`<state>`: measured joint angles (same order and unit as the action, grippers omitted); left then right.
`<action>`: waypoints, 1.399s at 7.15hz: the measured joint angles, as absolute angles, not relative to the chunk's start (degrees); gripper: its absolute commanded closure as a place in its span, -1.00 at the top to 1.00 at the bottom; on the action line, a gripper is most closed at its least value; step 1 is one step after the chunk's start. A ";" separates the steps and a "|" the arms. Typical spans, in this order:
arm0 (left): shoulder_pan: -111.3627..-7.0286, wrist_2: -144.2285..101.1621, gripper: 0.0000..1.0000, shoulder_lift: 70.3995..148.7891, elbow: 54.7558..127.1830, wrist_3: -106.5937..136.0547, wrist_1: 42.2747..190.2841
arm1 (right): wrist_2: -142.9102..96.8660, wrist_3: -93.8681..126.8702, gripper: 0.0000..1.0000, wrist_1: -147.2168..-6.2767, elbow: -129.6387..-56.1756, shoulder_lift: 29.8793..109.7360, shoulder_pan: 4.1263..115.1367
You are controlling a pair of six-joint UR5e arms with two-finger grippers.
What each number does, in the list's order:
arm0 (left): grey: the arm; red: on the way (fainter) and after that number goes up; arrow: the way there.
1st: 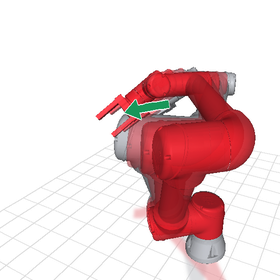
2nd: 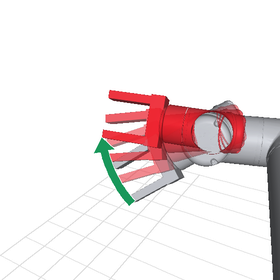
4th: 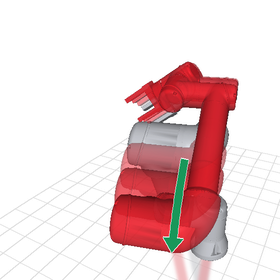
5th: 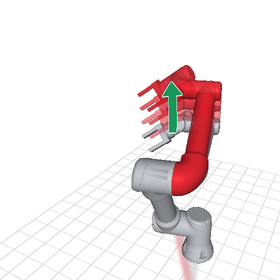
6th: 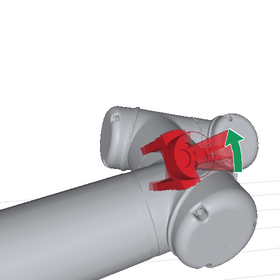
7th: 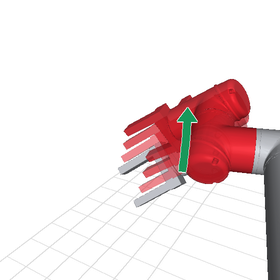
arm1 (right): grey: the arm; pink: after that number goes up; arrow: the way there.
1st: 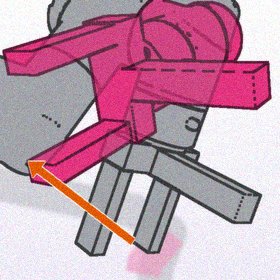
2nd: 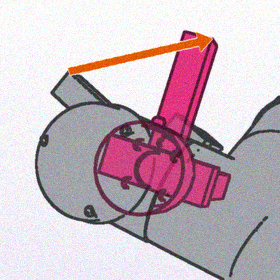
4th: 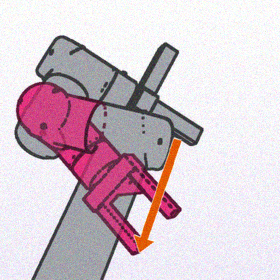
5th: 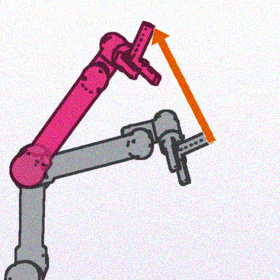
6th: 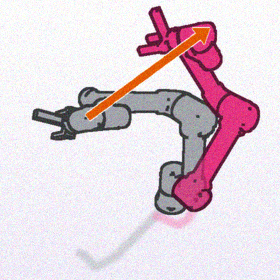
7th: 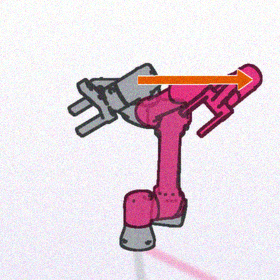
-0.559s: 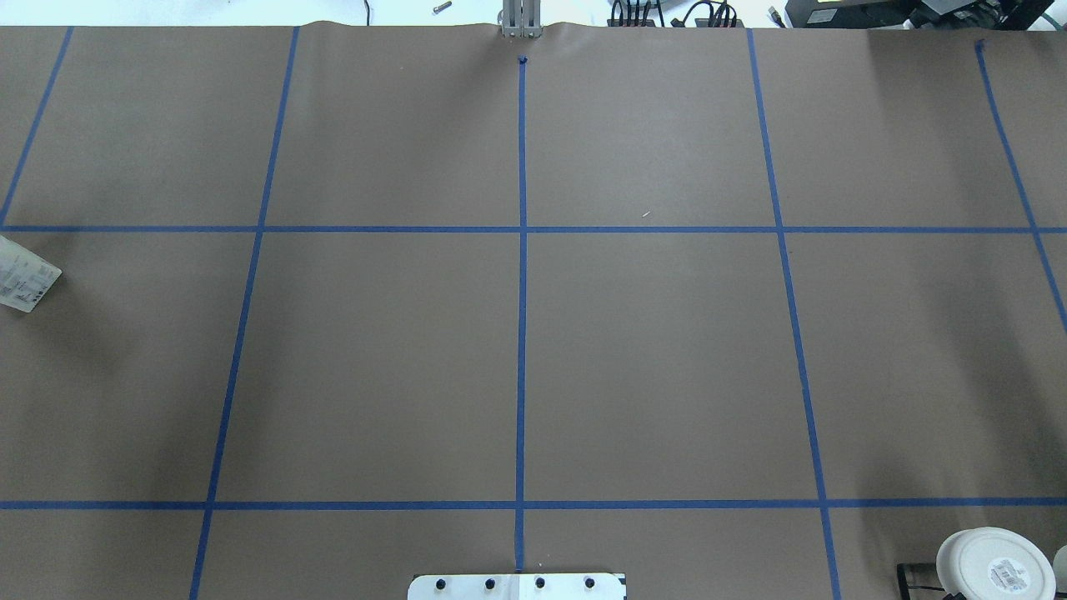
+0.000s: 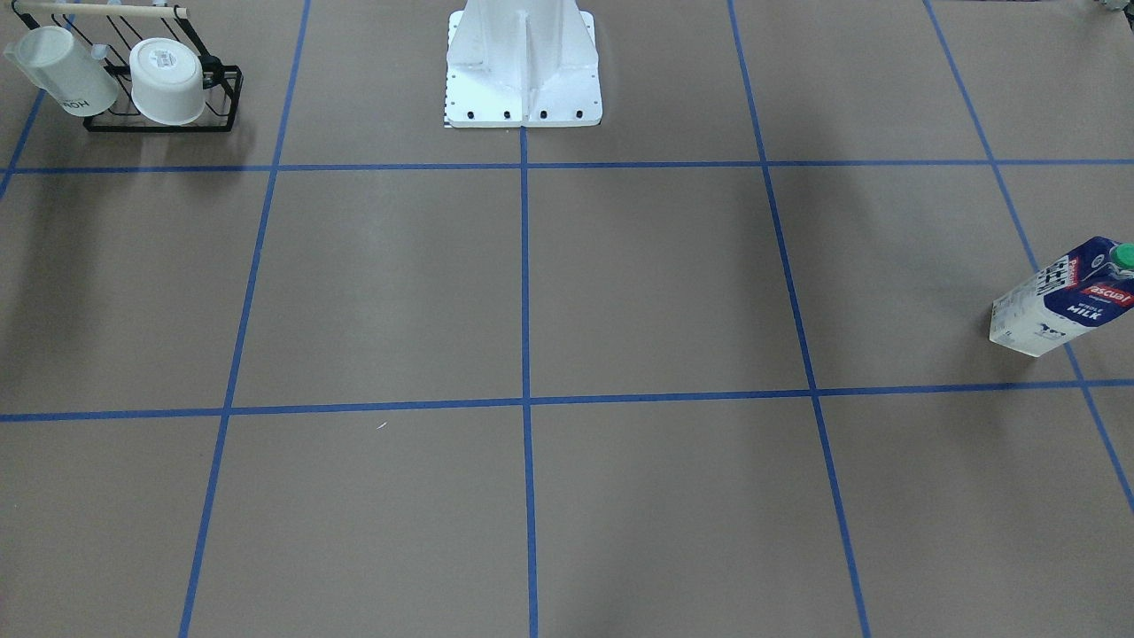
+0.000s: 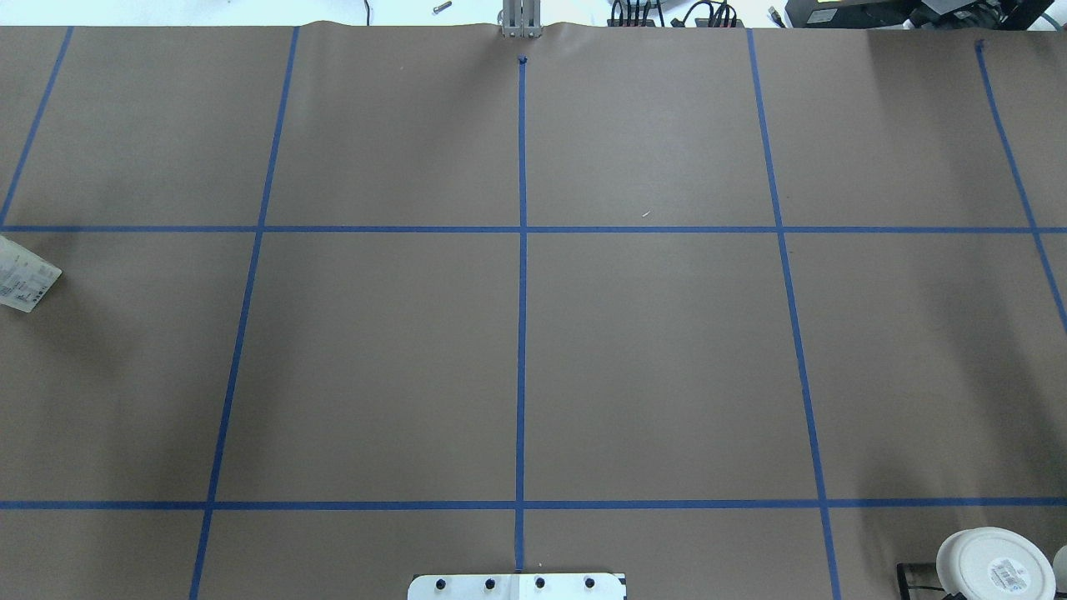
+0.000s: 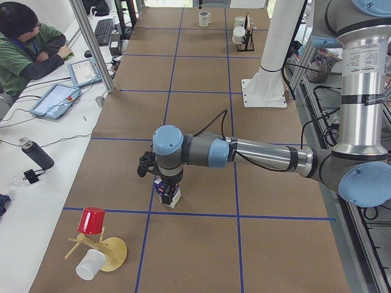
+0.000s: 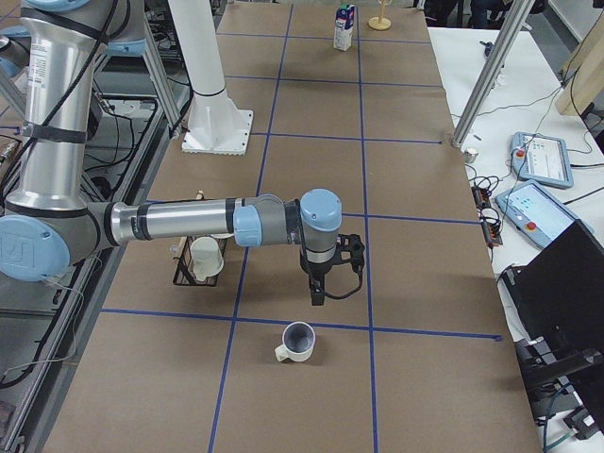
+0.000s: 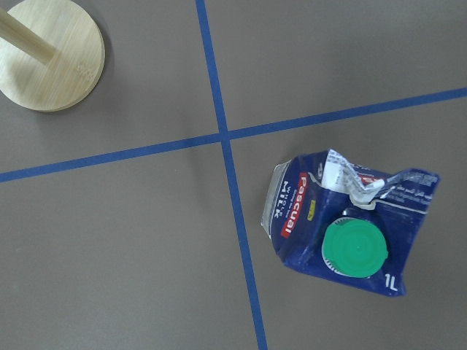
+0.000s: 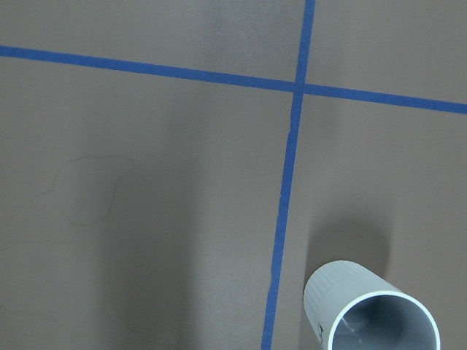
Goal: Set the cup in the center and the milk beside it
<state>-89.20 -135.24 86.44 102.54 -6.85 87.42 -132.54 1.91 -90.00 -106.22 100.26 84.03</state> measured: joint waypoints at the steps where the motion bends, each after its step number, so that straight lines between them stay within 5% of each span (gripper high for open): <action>1: -89.19 -135.19 0.96 86.69 103.61 -6.84 87.65 | -132.52 1.88 1.00 -90.00 -106.64 100.14 84.03; 10: -89.21 -135.16 0.96 90.74 100.92 -1.28 105.73 | -130.57 1.68 1.00 -88.78 -107.35 97.34 83.52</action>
<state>-89.21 -135.16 90.74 100.92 -1.28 105.73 -130.57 1.68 -88.78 -107.35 97.34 83.52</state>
